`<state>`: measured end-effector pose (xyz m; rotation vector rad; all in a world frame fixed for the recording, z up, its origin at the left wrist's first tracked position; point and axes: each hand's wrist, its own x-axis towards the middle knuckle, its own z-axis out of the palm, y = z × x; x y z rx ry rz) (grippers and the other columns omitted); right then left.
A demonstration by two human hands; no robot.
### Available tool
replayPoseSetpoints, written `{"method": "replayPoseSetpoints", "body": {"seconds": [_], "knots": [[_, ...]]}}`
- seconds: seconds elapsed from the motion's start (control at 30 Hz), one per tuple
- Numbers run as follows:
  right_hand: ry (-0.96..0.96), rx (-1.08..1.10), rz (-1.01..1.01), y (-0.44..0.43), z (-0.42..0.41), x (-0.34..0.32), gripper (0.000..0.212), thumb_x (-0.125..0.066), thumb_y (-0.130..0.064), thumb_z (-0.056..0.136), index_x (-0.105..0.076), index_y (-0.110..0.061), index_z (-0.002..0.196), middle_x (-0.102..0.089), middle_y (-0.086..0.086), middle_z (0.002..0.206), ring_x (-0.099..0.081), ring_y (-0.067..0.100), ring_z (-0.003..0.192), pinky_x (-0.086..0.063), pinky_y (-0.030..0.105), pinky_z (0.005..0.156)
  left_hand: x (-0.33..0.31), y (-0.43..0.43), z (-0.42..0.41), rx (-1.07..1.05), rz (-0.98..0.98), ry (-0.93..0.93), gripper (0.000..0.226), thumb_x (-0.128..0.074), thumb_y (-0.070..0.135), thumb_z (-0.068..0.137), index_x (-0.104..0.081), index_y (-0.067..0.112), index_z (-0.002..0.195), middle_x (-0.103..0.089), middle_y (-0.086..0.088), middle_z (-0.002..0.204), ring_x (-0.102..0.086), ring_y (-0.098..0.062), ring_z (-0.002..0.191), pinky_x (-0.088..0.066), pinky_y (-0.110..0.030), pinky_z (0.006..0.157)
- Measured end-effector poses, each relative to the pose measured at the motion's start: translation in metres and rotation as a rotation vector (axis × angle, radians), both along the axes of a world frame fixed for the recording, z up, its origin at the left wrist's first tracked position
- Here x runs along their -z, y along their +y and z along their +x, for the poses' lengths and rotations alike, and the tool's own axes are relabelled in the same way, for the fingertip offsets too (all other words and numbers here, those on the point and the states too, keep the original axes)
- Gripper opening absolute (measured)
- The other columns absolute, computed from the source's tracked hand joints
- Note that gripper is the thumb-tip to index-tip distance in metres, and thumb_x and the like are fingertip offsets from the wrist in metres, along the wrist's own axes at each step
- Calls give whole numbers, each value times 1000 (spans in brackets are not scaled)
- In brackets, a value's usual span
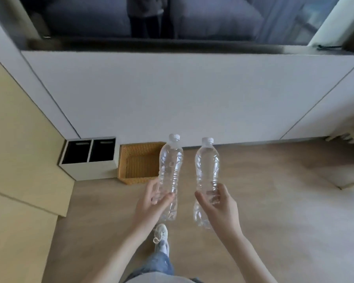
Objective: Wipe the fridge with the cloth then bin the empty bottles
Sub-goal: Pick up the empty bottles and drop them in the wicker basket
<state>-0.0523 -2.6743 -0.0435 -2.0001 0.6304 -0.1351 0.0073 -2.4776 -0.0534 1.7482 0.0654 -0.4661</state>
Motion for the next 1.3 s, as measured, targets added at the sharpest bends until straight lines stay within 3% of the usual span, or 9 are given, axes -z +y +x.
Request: {"method": "replayPoseSetpoints", "body": {"seconds": [0.1,0.37,0.5,0.73,0.9,1.0,1.13,1.2,1.3], "knots": [[-6,-54,-13,1,66,-3,42,-69,-67,69,-60,-33,92,-68,-12,89,-63,2,79,-46,23,67,2,7,54,-78,-90,-2,60,-74,61,70,-46,54,124,-50,33,128,-50,2,121,-41,-29,98],[-42,-241,-21,9,220,-24,28,-75,-53,80,-60,-33,93,-70,-11,83,-64,1,75,-49,24,65,-26,35,178,-267,-48,-79,56,-68,41,86,-39,46,134,-59,24,107,-56,27,85,-44,-4,59],[-16,-360,-9,11,281,-9,28,-74,-52,81,-60,-34,97,-70,-13,84,-65,2,77,-54,28,69,-12,38,214,-329,-47,-32,59,-67,44,88,-36,48,138,-59,26,115,-58,16,101,-42,-12,73],[93,-600,1,9,396,35,30,-72,-53,80,-58,-36,100,-67,-30,88,-66,-5,75,-47,11,56,41,30,270,-649,-107,156,48,-74,43,82,-52,41,125,-71,13,104,-73,-8,86,-56,-25,65],[178,-800,-79,9,483,66,31,-71,-60,77,-52,-48,99,-59,-46,88,-60,-19,76,-42,4,48,81,12,317,-916,-232,297,44,-81,57,65,-57,55,102,-71,11,98,-72,-2,76,-54,-20,62],[215,-937,-149,20,531,91,30,-70,-64,77,-44,-61,93,-58,-46,76,-55,-27,76,-38,5,47,112,3,347,-1039,-244,340,60,-84,58,60,-54,48,111,-69,6,100,-71,-4,75,-54,-23,67],[271,-1150,-170,45,585,137,31,-69,-59,81,-43,-65,98,-54,-53,92,-56,-25,88,-44,3,53,162,2,380,-1076,-175,390,60,-80,47,74,-44,39,121,-67,13,102,-72,-1,79,-51,-13,61],[298,-1225,-175,60,605,172,31,-70,-56,82,-45,-60,100,-57,-47,92,-55,-25,88,-43,0,54,195,4,393,-1087,-186,407,60,-79,44,76,-43,37,123,-65,18,98,-69,7,75,-50,-8,54],[328,-1289,-191,82,628,241,38,-70,-56,80,-46,-47,108,-58,-35,91,-54,-27,88,-42,-2,56,254,14,411,-1100,-196,442,73,-79,45,75,-43,30,136,-69,12,112,-70,6,84,-55,-13,66]]}}
